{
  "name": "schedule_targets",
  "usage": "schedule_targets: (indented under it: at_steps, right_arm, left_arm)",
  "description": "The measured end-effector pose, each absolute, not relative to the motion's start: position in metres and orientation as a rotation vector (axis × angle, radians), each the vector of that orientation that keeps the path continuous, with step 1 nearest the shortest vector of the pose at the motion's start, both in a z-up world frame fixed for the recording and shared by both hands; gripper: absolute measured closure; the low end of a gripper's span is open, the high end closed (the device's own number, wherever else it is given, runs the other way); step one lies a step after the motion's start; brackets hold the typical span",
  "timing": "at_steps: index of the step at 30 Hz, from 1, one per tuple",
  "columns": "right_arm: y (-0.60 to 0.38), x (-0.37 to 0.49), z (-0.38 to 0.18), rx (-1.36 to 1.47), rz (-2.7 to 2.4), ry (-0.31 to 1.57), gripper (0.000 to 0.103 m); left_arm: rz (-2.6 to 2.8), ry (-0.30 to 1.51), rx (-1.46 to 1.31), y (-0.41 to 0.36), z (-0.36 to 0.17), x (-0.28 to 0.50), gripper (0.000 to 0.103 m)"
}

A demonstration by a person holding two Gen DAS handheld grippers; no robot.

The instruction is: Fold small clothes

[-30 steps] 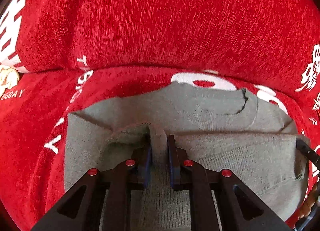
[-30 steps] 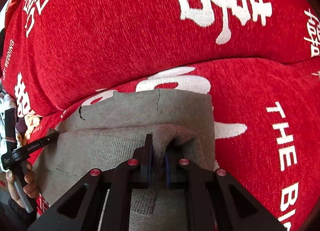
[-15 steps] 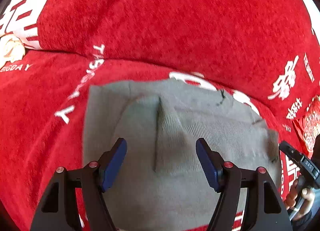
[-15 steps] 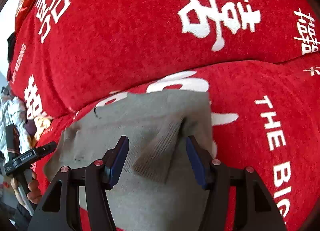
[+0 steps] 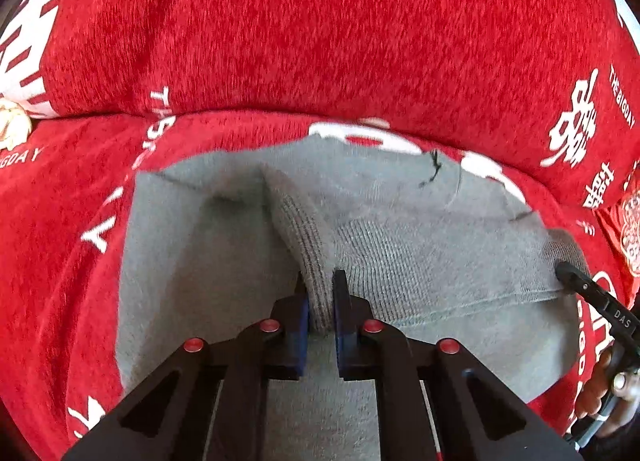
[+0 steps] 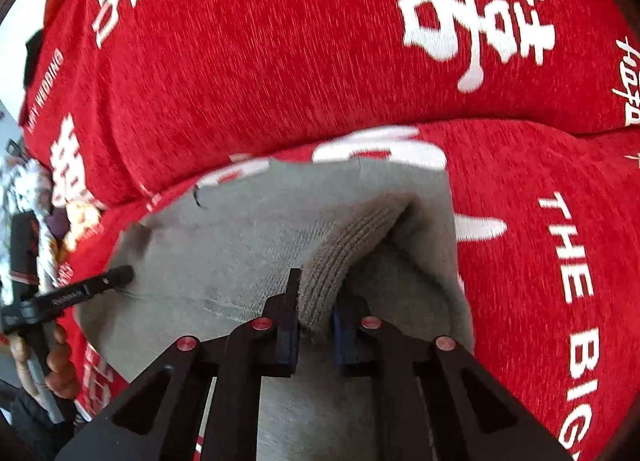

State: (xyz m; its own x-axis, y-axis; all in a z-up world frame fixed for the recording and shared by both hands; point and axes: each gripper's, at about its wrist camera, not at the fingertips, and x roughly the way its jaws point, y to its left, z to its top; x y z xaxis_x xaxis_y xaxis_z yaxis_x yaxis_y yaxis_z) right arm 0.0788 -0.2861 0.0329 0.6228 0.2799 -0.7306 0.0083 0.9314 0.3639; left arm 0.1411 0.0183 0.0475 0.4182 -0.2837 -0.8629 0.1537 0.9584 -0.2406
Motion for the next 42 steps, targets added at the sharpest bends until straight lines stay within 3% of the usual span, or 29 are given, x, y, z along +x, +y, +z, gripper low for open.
schedule_targets:
  at_steps: [11,14,15,16,17,19,26,36,42]
  right_arm:
    - [-0.304,0.139,0.041,0.487,0.154,0.877,0.089]
    - [-0.308,0.157,0.035,0.529,0.145,0.898,0.084]
    - [-0.311,0.162,0.033,0.548,0.14,0.901,0.081]
    - [-0.314,0.167,0.031,0.566,0.137,0.903,0.073]
    - [-0.317,0.17,0.03,0.575,0.127,0.901,0.058]
    - [-0.323,0.171,0.033,0.567,0.088,0.88,0.039]
    - [-0.336,0.149,0.053,0.484,0.084,0.809,0.038]
    - [-0.268,0.174,0.016,0.309,0.222,0.982,0.038]
    - [-0.323,0.173,0.007,0.354,0.038,0.949,0.038]
  left_arm:
    - [-0.262,1.111,-0.202,0.01,0.055,0.197,0.091]
    - [-0.243,1.143,-0.242,0.011,0.047,0.217,0.09]
    - [-0.238,1.155,-0.259,0.012,0.045,0.221,0.084]
    - [-0.223,1.164,-0.273,0.015,0.043,0.226,0.058]
    - [-0.183,1.153,-0.287,0.02,0.044,0.228,0.028]
    - [-0.138,1.084,-0.307,0.031,0.05,0.226,0.019]
    - [-0.172,1.003,-0.292,0.056,0.07,0.211,0.019]
    - [-0.401,1.113,0.022,-0.056,0.031,0.202,0.019]
    - [-0.217,1.15,-0.113,-0.006,0.01,0.242,0.019]
